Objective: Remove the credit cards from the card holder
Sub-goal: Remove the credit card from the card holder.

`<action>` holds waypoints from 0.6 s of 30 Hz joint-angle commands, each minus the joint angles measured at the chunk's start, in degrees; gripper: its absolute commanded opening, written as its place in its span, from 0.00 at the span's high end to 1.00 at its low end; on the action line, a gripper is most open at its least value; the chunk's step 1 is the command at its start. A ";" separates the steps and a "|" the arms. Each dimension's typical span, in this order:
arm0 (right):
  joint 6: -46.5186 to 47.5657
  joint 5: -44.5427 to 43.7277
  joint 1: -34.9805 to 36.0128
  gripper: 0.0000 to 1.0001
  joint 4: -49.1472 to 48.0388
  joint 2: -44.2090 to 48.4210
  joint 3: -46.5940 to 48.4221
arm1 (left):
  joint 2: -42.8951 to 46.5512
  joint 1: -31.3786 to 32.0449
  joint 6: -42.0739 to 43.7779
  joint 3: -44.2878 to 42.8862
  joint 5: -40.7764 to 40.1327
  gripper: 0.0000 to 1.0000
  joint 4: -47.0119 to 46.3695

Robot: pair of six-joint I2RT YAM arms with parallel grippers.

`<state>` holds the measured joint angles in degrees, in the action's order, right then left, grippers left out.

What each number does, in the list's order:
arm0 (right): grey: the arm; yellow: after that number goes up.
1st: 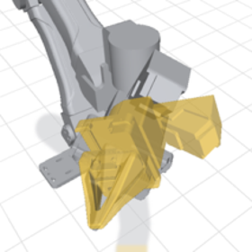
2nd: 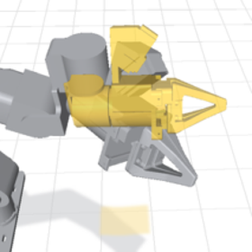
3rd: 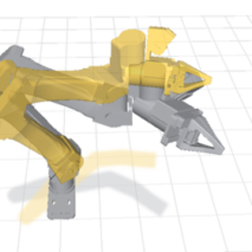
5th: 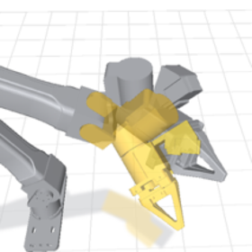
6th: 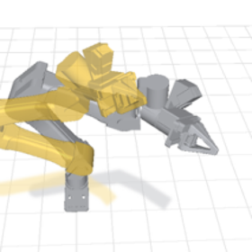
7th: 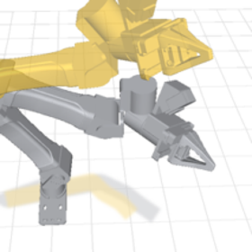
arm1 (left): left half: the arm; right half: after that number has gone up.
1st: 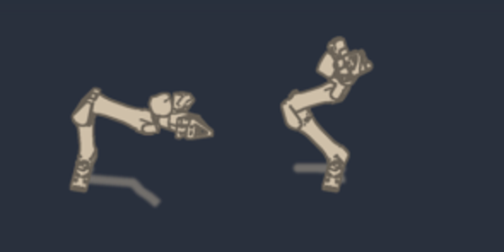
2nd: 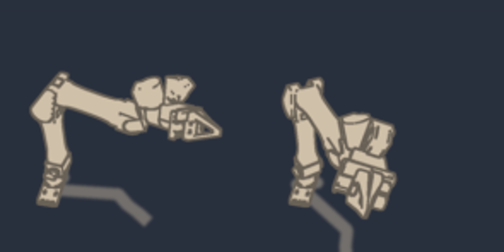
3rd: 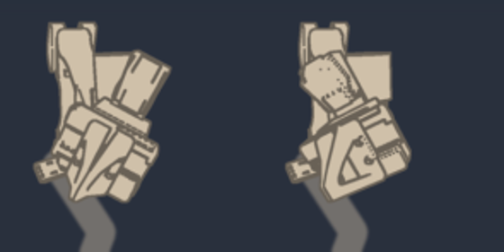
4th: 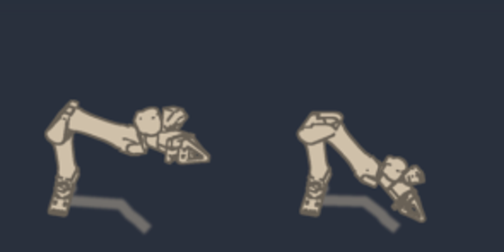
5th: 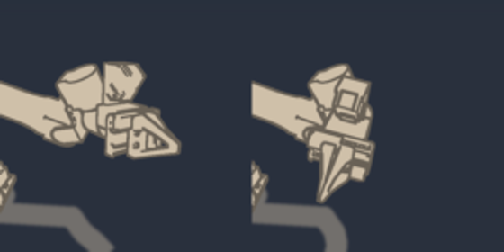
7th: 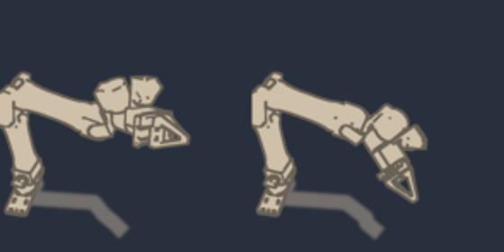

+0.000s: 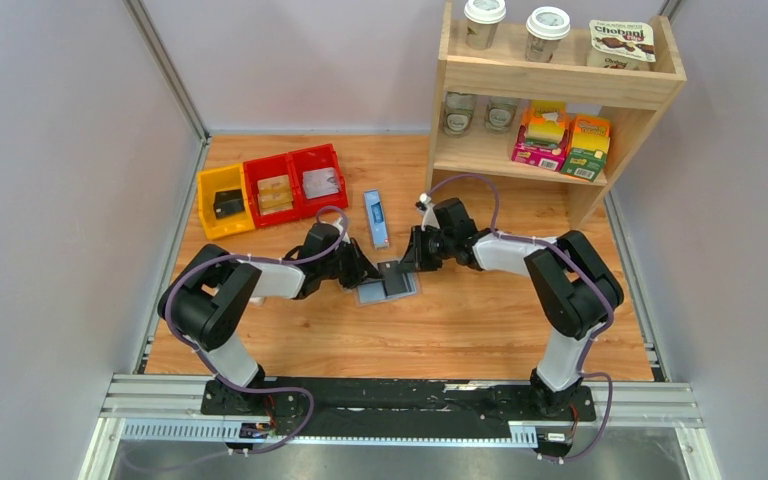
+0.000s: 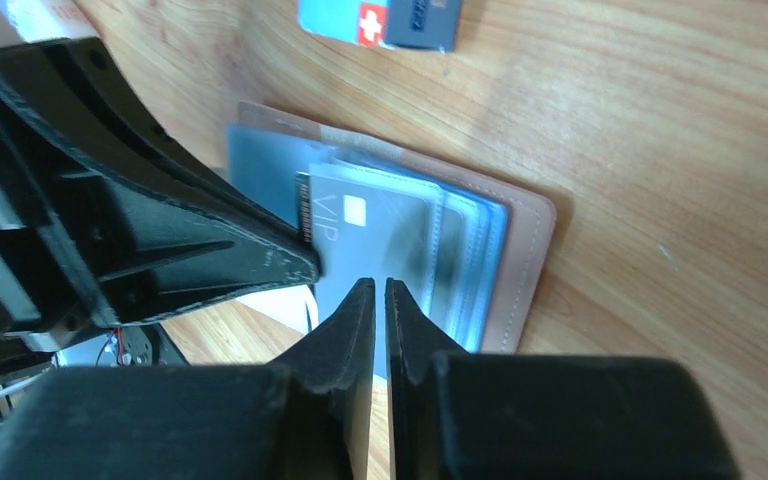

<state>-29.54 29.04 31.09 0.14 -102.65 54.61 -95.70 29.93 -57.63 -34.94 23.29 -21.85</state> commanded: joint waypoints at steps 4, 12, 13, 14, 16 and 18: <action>0.62 -3.28 0.11 0.93 -1.20 -2.02 -2.84 | -0.10 0.21 1.29 -0.83 0.18 0.91 0.58; 0.97 -6.27 0.02 0.96 -0.85 -1.68 -5.56 | -0.01 0.04 0.15 0.22 -0.79 0.86 -0.30; 0.98 -6.27 0.02 0.96 -0.85 -1.68 -5.91 | -0.01 -0.14 -0.29 0.57 -0.79 0.85 -0.91; 0.89 -6.36 0.02 0.96 -0.93 -1.59 -6.09 | -0.01 -0.14 -0.64 0.75 -0.79 0.84 -1.27; 0.89 -6.54 0.02 0.96 -1.11 -1.85 -6.53 | -0.10 -0.23 -1.17 1.10 -0.70 0.83 -2.23; 0.89 -6.62 0.02 0.96 -1.28 -1.94 -6.80 | -0.10 -0.14 -1.70 1.63 -0.70 0.83 -3.11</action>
<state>-30.26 28.01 30.98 -4.40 -103.18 50.50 -95.70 29.91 -58.24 -34.26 22.79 -22.17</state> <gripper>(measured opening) 0.045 0.169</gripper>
